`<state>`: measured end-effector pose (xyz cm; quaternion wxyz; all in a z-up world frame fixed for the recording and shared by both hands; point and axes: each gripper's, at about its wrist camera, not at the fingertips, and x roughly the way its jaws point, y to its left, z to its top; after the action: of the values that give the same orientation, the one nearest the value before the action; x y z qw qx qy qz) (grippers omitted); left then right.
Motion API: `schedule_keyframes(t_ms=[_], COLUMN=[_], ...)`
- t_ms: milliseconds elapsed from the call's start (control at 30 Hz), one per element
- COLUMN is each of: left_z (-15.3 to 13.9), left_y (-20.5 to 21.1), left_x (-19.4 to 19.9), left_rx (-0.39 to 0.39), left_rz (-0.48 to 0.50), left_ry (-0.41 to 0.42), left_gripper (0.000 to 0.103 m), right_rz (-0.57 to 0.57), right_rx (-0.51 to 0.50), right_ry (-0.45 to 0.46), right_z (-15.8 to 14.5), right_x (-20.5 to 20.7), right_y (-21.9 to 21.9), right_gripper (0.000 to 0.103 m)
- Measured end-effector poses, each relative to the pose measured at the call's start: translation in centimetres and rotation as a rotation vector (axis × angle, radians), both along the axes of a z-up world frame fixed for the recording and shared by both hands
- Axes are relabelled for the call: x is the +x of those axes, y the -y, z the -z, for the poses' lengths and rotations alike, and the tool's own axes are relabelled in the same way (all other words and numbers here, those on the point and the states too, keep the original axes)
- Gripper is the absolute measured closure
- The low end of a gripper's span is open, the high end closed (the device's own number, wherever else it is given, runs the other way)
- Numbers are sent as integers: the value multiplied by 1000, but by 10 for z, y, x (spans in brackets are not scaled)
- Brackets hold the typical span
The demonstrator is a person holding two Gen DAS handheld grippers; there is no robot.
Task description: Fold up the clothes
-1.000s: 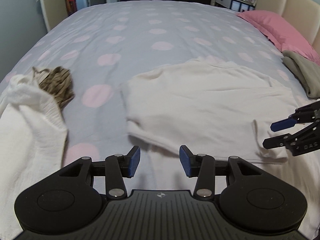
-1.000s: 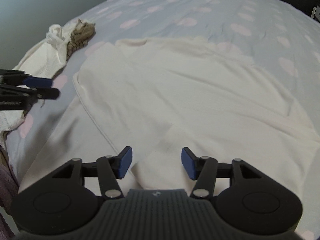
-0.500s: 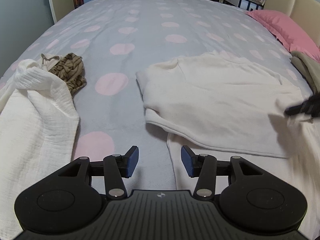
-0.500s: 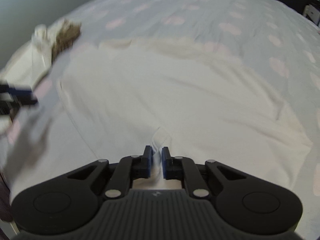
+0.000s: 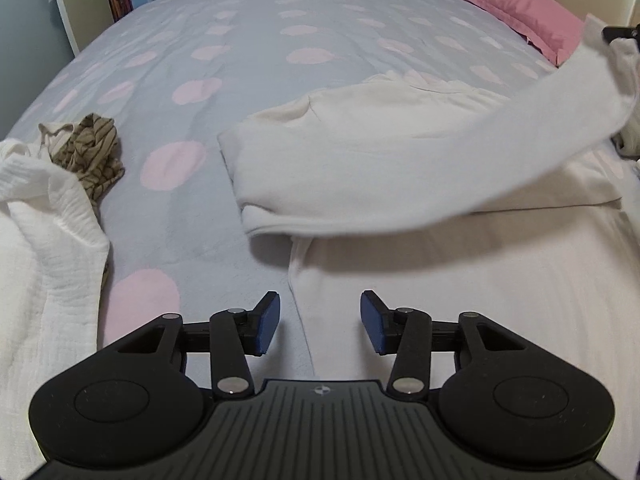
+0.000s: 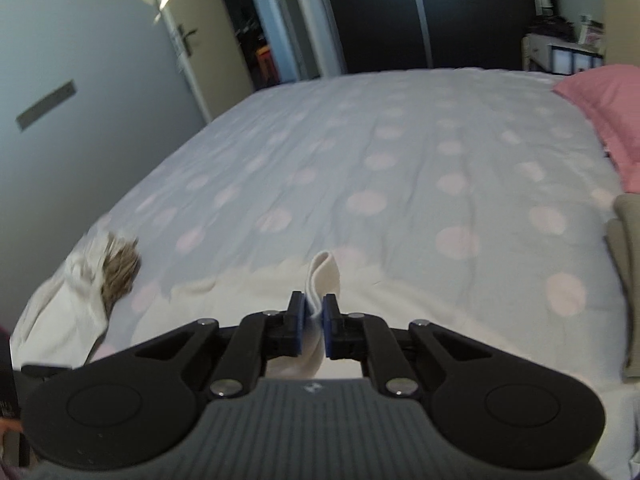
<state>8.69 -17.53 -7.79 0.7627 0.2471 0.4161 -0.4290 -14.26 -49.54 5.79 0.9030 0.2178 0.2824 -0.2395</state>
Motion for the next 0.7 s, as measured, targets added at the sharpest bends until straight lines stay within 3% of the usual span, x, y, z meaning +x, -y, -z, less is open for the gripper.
schedule_keyframes(t_ms=[300, 533, 700], left_z=[8, 14, 15], left_y=[14, 31, 33], left_x=[13, 22, 35], left_rx=[-35, -58, -134], left_rz=[-35, -47, -84], left_ry=[80, 131, 69], left_gripper=[62, 66, 73], right_rz=[129, 160, 148], right_rx=[31, 31, 41], right_ry=[-95, -146, -164], right_z=[33, 48, 55], right_x=[-25, -33, -34], right_y=[34, 45, 46], right_gripper=[95, 95, 95])
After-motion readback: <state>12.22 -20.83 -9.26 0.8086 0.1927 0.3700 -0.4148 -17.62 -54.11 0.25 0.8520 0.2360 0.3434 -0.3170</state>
